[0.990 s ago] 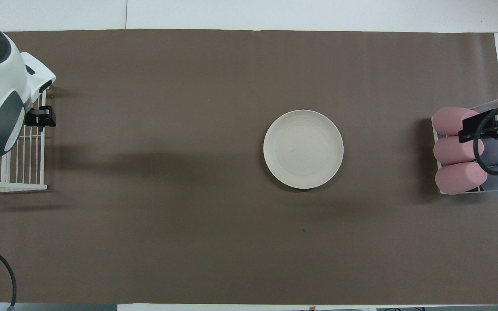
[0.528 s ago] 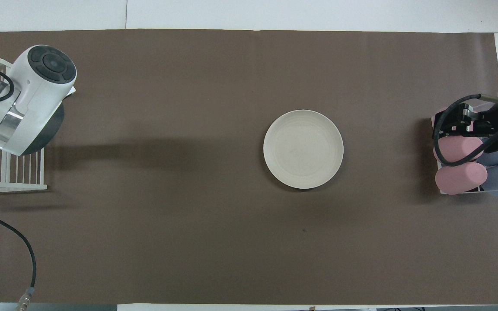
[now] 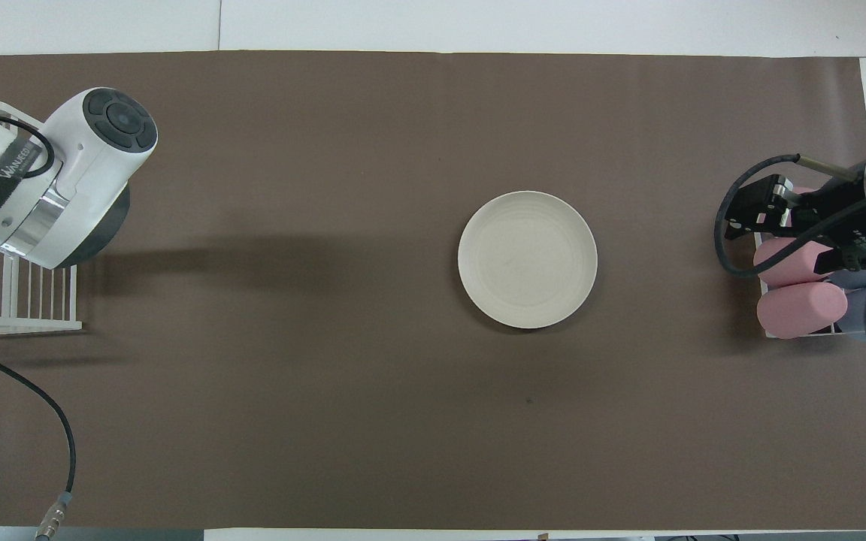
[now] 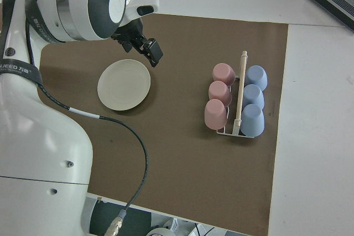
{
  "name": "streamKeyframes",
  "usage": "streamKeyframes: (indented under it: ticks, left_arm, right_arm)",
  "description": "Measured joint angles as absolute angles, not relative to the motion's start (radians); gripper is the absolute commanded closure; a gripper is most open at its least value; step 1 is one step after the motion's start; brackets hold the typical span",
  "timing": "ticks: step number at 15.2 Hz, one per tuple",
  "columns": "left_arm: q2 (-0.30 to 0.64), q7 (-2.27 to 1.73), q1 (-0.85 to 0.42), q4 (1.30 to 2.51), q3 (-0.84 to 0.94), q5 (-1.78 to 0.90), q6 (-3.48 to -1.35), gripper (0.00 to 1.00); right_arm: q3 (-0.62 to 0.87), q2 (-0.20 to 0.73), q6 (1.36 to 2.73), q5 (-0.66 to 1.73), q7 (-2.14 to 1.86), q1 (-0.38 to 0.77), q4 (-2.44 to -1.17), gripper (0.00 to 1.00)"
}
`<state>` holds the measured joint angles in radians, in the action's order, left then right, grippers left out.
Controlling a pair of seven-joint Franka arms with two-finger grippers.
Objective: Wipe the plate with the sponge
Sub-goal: 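Grasp the clear sponge in the rack with the left gripper while the right gripper rises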
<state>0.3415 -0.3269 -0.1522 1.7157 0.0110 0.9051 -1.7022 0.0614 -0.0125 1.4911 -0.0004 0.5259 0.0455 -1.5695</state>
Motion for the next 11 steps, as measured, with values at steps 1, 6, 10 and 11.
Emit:
streamKeyframes:
  ticks: [1, 6, 10, 11]
  left_arm:
    - [0.341, -0.327, -0.153, 1.716, 0.012, 0.914, -1.695, 0.01]
    - [0.342, -0.327, -0.153, 1.716, 0.012, 0.921, -1.689, 1.0]
    - [0.341, -0.328, -0.153, 1.716, 0.009, 0.921, -1.688, 1.0]
    - [0.341, -0.329, -0.153, 1.716, 0.009, 0.921, -1.688, 1.0]
  right_arm:
    - [0.061, -0.013, 1.49, 0.0, 0.532, 0.046, -1.57, 0.0]
    - [0.061, -0.013, 1.492, 0.033, 0.597, 0.046, -1.57, 0.0]
    - [0.062, -0.014, 1.492, 0.053, 0.666, 0.059, -1.57, 0.0]
    - [0.062, -0.014, 1.492, 0.054, 0.68, 0.066, -1.57, 0.0]
